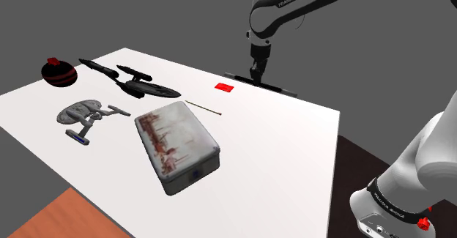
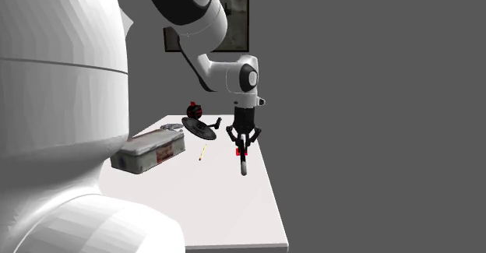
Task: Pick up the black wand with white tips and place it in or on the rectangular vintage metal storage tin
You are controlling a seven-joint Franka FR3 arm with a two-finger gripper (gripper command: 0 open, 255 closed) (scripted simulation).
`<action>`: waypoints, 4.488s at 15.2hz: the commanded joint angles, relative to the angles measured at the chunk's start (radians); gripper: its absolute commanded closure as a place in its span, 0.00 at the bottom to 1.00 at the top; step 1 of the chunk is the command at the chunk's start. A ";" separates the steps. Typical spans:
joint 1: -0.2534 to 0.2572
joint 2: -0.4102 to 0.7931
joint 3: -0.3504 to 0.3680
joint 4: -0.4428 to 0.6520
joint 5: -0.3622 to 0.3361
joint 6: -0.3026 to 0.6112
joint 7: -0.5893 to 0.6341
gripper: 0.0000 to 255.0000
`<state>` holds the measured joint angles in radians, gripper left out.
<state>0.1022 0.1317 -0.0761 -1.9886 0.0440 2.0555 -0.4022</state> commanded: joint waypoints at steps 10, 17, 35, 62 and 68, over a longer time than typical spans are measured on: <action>-0.001 -0.049 -0.002 0.090 -0.007 -0.139 0.005 1.00; -0.001 -0.067 -0.002 0.163 -0.009 -0.230 0.009 1.00; 0.182 -0.033 0.160 0.251 -0.003 -0.270 0.353 1.00; 0.411 0.269 0.288 0.528 -0.064 -0.234 0.710 1.00; 0.410 0.278 0.287 0.478 -0.065 -0.176 0.709 1.00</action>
<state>0.5119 0.4089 0.2104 -1.5067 -0.0211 1.8749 0.3066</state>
